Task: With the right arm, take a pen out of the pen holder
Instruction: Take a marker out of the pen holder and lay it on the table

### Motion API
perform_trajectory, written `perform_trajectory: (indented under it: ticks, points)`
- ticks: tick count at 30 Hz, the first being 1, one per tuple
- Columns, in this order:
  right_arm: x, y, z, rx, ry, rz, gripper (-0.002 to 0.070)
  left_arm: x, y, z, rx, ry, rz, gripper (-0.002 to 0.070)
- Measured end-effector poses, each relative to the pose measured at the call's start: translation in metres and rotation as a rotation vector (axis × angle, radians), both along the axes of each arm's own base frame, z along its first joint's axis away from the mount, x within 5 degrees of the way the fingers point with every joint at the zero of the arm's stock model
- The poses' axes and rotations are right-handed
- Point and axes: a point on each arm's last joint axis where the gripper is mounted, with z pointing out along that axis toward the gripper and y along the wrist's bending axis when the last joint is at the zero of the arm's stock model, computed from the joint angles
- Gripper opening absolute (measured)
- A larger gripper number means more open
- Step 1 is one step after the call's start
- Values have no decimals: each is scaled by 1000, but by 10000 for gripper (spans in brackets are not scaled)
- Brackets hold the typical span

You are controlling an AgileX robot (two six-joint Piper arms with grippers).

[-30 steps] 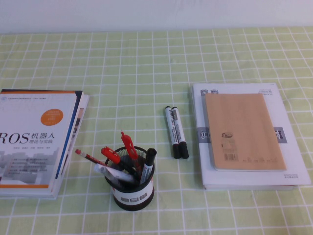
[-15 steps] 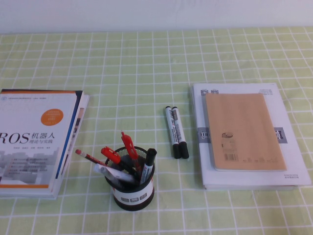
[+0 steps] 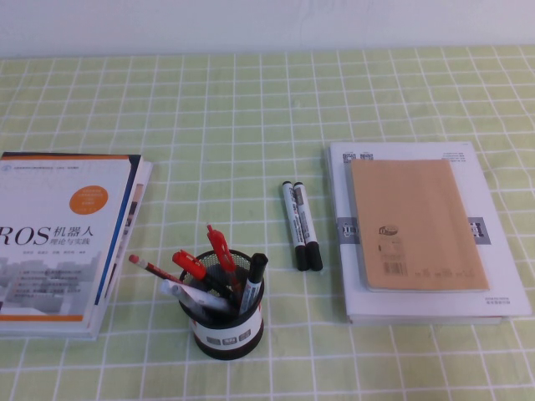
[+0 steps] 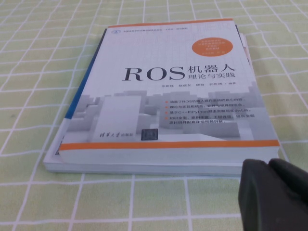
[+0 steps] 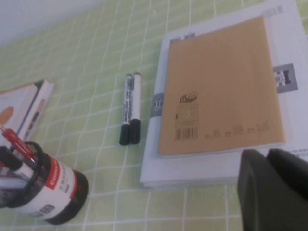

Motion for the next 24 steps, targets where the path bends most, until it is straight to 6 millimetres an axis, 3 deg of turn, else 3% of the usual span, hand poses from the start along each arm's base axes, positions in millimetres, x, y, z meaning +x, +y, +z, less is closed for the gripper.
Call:
perform_trajectory:
  ticks: [13,19,24]
  points:
    - [59,6,0,-137,206,118,-13,0,0,0,0,0,0,-6]
    - [77,37,1,-175,164,253,-13,0,0,0,0,0,0,-6]
    - [88,81,-2,-187,127,385,-13,0,0,0,0,0,0,-6]
